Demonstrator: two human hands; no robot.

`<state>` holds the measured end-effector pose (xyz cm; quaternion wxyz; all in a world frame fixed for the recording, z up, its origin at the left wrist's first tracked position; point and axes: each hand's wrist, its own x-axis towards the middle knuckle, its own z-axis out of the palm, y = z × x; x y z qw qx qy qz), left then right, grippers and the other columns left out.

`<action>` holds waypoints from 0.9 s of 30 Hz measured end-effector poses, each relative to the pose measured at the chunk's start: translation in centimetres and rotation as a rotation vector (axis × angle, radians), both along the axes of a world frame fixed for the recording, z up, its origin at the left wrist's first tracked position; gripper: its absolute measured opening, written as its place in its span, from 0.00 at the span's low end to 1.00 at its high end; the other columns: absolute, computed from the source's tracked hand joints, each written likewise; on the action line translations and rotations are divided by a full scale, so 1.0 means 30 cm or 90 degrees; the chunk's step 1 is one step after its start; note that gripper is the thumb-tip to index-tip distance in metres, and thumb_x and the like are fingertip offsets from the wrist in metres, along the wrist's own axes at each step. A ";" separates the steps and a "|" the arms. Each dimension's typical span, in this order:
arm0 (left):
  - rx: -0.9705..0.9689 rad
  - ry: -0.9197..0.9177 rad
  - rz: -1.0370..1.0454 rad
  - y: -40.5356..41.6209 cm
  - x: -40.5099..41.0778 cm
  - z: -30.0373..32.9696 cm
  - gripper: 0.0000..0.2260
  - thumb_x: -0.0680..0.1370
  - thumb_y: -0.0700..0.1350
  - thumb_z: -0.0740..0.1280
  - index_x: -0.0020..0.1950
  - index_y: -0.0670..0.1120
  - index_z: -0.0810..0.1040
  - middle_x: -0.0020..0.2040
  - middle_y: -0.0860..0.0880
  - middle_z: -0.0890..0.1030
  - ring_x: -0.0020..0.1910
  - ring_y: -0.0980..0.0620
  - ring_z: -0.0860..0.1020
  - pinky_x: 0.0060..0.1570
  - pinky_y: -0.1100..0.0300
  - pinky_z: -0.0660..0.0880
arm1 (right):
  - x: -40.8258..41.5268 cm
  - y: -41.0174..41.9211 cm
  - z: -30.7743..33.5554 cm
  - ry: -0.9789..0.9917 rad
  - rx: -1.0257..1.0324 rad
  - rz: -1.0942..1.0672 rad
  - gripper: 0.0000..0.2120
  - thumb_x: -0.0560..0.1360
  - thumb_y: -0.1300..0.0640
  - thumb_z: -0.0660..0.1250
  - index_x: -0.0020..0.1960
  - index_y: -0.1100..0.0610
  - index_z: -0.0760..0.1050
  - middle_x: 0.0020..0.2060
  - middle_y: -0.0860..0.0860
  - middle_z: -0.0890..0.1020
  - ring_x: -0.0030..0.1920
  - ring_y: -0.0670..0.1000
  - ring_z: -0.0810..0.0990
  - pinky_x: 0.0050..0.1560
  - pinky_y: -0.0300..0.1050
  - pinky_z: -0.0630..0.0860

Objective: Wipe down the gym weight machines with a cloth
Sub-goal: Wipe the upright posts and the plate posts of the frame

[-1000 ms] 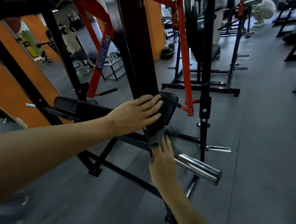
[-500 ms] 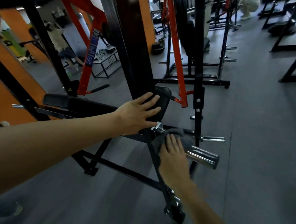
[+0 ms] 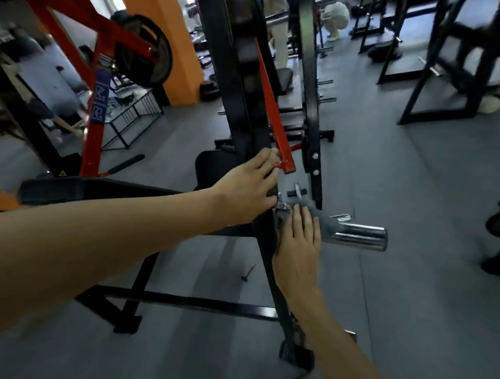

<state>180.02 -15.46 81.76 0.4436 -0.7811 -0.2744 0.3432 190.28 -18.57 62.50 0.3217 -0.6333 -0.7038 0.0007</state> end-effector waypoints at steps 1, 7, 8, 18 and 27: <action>0.009 0.002 -0.019 0.001 -0.007 -0.009 0.18 0.84 0.54 0.56 0.72 0.51 0.74 0.77 0.32 0.64 0.77 0.25 0.55 0.75 0.31 0.43 | -0.006 -0.006 -0.024 0.000 0.027 0.001 0.28 0.76 0.61 0.66 0.75 0.67 0.68 0.75 0.62 0.68 0.78 0.60 0.62 0.80 0.57 0.50; 0.015 0.007 -0.074 0.007 -0.031 -0.008 0.19 0.85 0.53 0.53 0.74 0.51 0.71 0.77 0.32 0.63 0.77 0.27 0.57 0.76 0.34 0.46 | 0.079 0.014 -0.080 -0.088 0.226 0.064 0.17 0.80 0.61 0.64 0.66 0.65 0.77 0.67 0.61 0.78 0.71 0.58 0.75 0.73 0.57 0.68; 0.014 0.009 -0.082 0.011 -0.036 -0.010 0.19 0.85 0.53 0.53 0.74 0.51 0.71 0.76 0.32 0.64 0.77 0.27 0.57 0.76 0.35 0.47 | 0.099 0.029 -0.059 -0.110 0.210 0.069 0.18 0.80 0.57 0.63 0.66 0.65 0.77 0.65 0.60 0.80 0.69 0.57 0.77 0.71 0.56 0.70; 0.015 -0.007 -0.120 0.047 -0.061 -0.029 0.18 0.85 0.53 0.55 0.72 0.52 0.73 0.74 0.34 0.67 0.75 0.29 0.60 0.76 0.38 0.49 | 0.215 0.244 0.264 -0.060 -0.539 0.389 0.16 0.77 0.45 0.72 0.58 0.52 0.73 0.47 0.50 0.82 0.49 0.55 0.82 0.52 0.50 0.78; 0.008 -0.025 -0.115 0.050 -0.067 -0.030 0.15 0.83 0.50 0.58 0.69 0.49 0.73 0.72 0.34 0.69 0.74 0.30 0.63 0.75 0.39 0.54 | 0.217 0.285 0.232 -0.062 -0.514 0.368 0.20 0.71 0.45 0.77 0.58 0.52 0.79 0.50 0.49 0.84 0.52 0.53 0.82 0.54 0.50 0.78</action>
